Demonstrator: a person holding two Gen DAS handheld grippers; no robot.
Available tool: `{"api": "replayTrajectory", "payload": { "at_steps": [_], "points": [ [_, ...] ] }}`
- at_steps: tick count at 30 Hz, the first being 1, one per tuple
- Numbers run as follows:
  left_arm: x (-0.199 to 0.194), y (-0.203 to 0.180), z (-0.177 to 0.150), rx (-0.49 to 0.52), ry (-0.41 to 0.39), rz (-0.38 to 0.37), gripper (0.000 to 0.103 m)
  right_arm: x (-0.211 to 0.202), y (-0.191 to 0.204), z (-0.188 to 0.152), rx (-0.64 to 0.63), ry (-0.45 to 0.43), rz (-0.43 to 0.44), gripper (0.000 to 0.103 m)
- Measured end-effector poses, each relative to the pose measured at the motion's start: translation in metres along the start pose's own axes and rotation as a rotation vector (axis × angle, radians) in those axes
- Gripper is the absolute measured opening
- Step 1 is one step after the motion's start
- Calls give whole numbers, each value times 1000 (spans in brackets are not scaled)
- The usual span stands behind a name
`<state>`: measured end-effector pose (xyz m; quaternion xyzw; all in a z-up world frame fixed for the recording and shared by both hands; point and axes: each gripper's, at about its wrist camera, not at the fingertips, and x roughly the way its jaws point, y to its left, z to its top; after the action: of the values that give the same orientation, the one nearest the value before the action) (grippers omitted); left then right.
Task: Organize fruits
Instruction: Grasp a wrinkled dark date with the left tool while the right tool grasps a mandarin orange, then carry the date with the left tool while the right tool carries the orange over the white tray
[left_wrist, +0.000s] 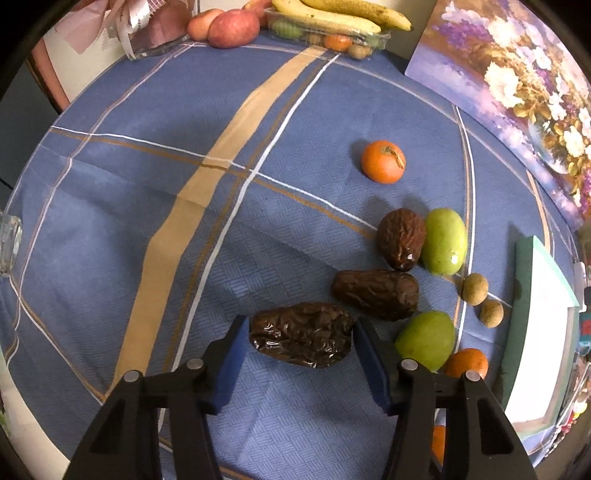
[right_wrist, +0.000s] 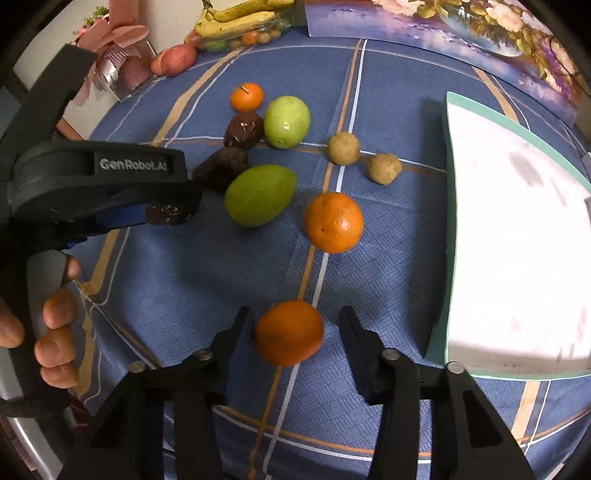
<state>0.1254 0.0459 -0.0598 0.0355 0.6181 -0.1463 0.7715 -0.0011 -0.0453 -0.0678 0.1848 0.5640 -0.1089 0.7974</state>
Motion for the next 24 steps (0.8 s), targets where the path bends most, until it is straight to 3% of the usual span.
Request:
{"api": "replayTrajectory", "payload": {
  "at_steps": [10, 19, 24],
  "points": [
    [-43, 3, -1, -6, -77, -15, 61, -26, -15, 7, 26, -76, 40, 34],
    [-35, 2, 0, -25, -52, 11, 61, -5, -3, -3, -35, -31, -14, 37],
    [-34, 1, 0, -22, -52, 13, 61, 2, -5, -2, -22, -11, 8, 38]
  ]
}}
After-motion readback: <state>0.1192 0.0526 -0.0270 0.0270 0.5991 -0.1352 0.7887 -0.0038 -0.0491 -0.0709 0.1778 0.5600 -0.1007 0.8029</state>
